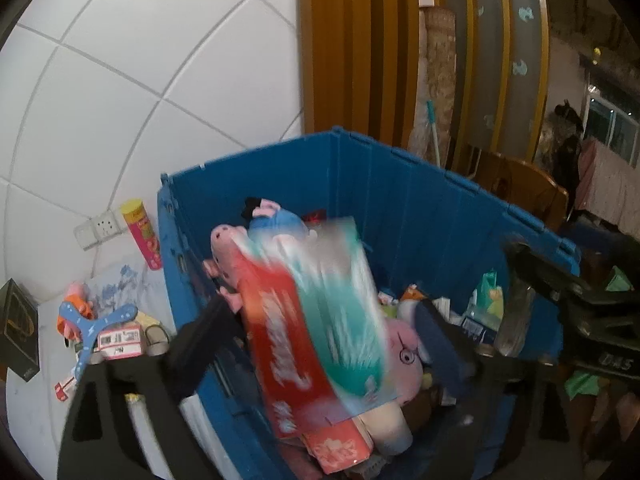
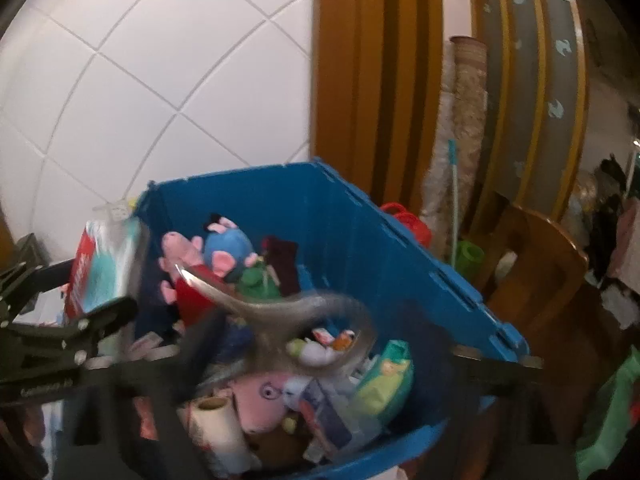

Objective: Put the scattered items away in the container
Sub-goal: 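Carry both items over the blue crate and open both tools to drop them, then return both tools to the pile on the table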

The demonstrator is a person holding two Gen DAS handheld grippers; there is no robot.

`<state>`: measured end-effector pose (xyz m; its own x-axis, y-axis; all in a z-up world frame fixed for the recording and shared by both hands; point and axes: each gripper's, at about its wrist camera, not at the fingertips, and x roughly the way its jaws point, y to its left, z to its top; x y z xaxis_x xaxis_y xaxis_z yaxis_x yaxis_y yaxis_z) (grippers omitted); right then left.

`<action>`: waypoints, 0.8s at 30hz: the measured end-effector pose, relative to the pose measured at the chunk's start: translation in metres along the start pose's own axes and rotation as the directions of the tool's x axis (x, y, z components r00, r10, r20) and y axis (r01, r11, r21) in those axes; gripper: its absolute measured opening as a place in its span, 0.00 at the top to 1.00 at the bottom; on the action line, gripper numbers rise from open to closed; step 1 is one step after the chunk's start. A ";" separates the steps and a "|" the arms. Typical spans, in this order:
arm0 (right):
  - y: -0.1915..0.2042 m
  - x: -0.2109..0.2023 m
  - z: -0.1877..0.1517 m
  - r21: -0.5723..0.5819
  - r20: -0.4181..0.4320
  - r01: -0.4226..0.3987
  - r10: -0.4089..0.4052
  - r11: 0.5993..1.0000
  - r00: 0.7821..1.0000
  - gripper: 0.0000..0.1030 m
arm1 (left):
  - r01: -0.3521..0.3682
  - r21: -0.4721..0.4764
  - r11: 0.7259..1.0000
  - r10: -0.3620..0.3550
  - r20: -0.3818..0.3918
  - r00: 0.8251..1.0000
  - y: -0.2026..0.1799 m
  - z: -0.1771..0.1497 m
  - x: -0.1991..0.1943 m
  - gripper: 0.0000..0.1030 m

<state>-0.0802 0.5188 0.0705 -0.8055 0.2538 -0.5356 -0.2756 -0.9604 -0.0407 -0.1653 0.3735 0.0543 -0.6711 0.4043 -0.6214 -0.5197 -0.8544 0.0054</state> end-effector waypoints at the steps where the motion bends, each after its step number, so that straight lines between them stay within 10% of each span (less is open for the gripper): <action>1: -0.006 0.002 -0.003 0.005 -0.010 0.006 -0.006 1.000 1.000 0.00 | -0.014 -0.004 1.000 0.014 0.001 1.000 -0.001 -0.002 0.001 0.00; 13: -0.004 0.004 -0.013 0.022 -0.008 -0.028 0.028 0.999 1.000 0.00 | -0.076 -0.037 0.996 0.075 -0.008 0.997 0.029 -0.019 -0.003 0.00; 24: 0.082 -0.001 -0.006 -0.046 0.040 -0.137 0.139 0.989 0.989 0.00 | -0.168 -0.100 0.981 0.172 0.030 0.985 0.113 -0.049 -0.042 0.00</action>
<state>-0.0985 0.4394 0.0632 -0.8564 0.1222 -0.5016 -0.1381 -0.9904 -0.0056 -0.1693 0.2440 0.0426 -0.7664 0.2608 -0.5870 -0.3434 -0.9387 0.0313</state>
